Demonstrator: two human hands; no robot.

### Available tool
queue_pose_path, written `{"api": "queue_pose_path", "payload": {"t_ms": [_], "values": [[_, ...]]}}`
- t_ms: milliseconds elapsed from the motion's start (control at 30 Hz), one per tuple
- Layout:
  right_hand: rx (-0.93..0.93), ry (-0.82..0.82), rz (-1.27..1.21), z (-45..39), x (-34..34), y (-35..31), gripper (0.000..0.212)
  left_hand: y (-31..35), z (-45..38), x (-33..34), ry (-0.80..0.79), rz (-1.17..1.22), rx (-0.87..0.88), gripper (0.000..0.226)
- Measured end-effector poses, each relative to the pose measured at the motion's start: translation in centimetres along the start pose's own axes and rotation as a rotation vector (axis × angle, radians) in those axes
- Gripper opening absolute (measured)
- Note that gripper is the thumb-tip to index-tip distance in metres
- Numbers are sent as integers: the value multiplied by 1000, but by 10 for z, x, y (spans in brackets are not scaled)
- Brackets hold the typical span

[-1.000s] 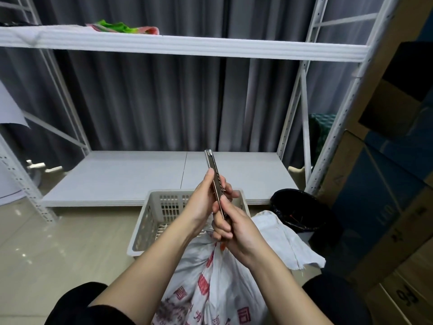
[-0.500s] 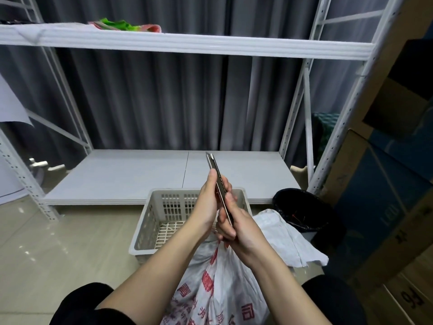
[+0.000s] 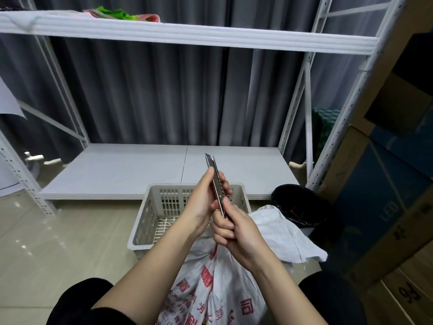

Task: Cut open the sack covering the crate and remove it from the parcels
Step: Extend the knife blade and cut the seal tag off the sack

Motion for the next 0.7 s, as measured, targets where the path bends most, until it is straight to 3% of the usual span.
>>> {"api": "queue_pose_path", "payload": {"t_ms": [167,400,500,700], "values": [[-17,95,-7,-4,0,3,37,5,1,1,-32,-204,72,37],[9,231,114,-1,-3,2,46,8,7,1,-102,-192,81,36],[-13,234,173,0,-4,3,48,14,5,3,-91,-117,67,43],[-87,97,44,3,5,-2,34,10,5,4,-41,-2,37,39]]}}
Point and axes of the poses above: each hand's wrist, its own z-axis away from the middle knuckle, its own x-axis out of the palm, y = z × x, the point moved 5 cm from there along -z, towards the middle knuckle, and after that the axes turned 5 degrees about x, right-handed, at the moved point
